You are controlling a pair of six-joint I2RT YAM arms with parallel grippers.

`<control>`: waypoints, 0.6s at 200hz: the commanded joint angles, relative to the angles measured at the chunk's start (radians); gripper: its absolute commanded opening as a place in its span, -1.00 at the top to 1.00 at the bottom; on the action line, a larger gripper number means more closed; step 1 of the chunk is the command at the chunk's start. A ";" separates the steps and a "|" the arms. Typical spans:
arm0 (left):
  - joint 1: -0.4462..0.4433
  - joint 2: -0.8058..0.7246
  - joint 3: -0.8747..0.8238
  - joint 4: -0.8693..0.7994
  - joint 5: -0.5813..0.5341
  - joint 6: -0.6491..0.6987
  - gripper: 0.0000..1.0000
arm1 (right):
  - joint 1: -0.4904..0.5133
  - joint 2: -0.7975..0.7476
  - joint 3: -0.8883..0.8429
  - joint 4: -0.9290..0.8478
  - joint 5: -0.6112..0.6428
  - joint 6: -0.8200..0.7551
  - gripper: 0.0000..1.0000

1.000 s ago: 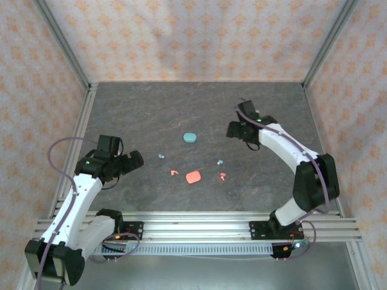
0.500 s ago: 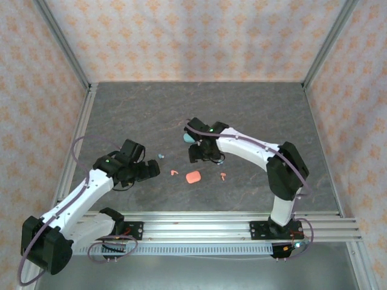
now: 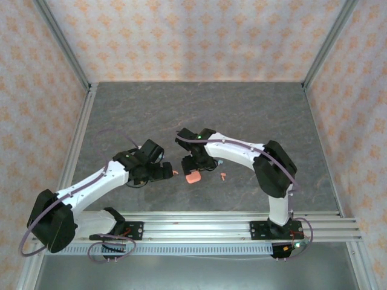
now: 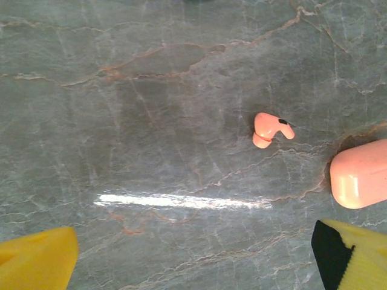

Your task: Insert the wireless bluetooth earbuds into the charging case

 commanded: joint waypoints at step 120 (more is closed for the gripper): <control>-0.039 0.035 0.017 0.001 -0.099 -0.086 -1.00 | 0.030 0.138 0.040 -0.050 -0.004 -0.037 -0.58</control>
